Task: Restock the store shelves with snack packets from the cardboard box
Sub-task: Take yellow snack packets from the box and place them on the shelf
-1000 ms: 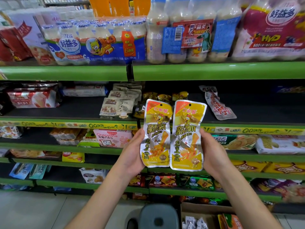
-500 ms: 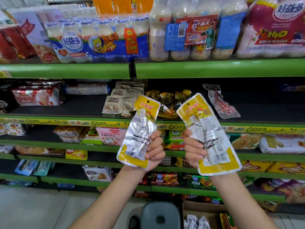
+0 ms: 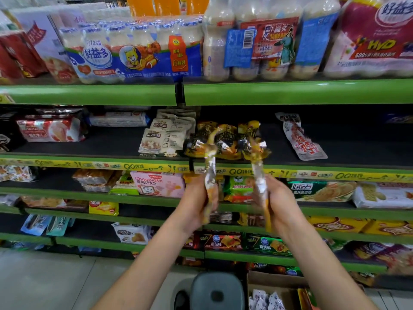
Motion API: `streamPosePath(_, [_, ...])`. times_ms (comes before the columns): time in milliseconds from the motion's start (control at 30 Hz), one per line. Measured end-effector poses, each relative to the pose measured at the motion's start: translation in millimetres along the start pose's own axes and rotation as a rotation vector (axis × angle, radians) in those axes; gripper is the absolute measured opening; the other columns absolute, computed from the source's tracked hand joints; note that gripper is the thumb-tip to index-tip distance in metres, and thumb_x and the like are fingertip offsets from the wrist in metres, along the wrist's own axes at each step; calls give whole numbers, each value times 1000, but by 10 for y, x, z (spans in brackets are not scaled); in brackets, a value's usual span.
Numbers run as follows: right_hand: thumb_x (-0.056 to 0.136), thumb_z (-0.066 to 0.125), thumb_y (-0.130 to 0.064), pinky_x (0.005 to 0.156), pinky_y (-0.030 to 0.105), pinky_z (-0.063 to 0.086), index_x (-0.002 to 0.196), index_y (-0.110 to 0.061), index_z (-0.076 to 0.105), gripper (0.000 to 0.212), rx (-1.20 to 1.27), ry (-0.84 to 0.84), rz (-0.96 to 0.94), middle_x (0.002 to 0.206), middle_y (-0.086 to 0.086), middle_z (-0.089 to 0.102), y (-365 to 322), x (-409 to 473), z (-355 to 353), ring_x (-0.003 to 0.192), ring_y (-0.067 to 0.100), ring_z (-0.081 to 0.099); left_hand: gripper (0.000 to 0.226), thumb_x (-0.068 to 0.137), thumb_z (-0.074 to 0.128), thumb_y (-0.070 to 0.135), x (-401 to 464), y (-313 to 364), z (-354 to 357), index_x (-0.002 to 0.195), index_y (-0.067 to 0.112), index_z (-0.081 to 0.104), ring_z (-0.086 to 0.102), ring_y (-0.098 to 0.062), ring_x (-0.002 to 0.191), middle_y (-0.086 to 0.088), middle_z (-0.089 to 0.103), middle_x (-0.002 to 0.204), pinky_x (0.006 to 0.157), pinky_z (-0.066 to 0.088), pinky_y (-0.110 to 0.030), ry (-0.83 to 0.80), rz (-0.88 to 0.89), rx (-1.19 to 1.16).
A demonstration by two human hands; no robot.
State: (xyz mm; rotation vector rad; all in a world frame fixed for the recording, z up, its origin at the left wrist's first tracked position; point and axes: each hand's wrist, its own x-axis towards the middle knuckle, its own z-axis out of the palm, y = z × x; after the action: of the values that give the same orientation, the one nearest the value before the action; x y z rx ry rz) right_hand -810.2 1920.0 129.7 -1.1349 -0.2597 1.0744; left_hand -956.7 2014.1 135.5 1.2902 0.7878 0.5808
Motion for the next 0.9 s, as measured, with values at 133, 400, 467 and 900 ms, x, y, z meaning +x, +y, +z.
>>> streamPosePath(133, [106,44,-37,58,32,44,79,-29,60,33,-496,221,-328,61,-8,50,-28,0,-272,56,13,48,27,108,35,42,195,0,-225,104,29,59,56,4,85,20,63,92,77,37,-15,229,79,215])
streamPosePath(400, [105,42,-41,61,34,40,79,-24,57,35,-680,223,-407,68,-4,53,-116,77,-439,59,12,49,34,107,37,42,354,-26,-430,89,27,60,56,-4,85,6,61,91,77,44,-23,255,168,349])
streamPosePath(467, [106,41,-40,59,35,41,78,-24,57,36,-677,230,-393,68,-3,52,-114,102,-468,59,13,49,33,107,37,43,391,-59,-441,90,24,59,53,-5,82,2,59,93,74,40,-21,246,157,340])
streamPosePath(900, [103,47,-21,50,26,36,87,-15,63,24,-696,346,-447,60,-4,54,-992,1183,-386,51,15,48,33,107,42,36,811,349,-278,93,12,60,37,-11,65,5,40,71,59,33,-25,217,187,282])
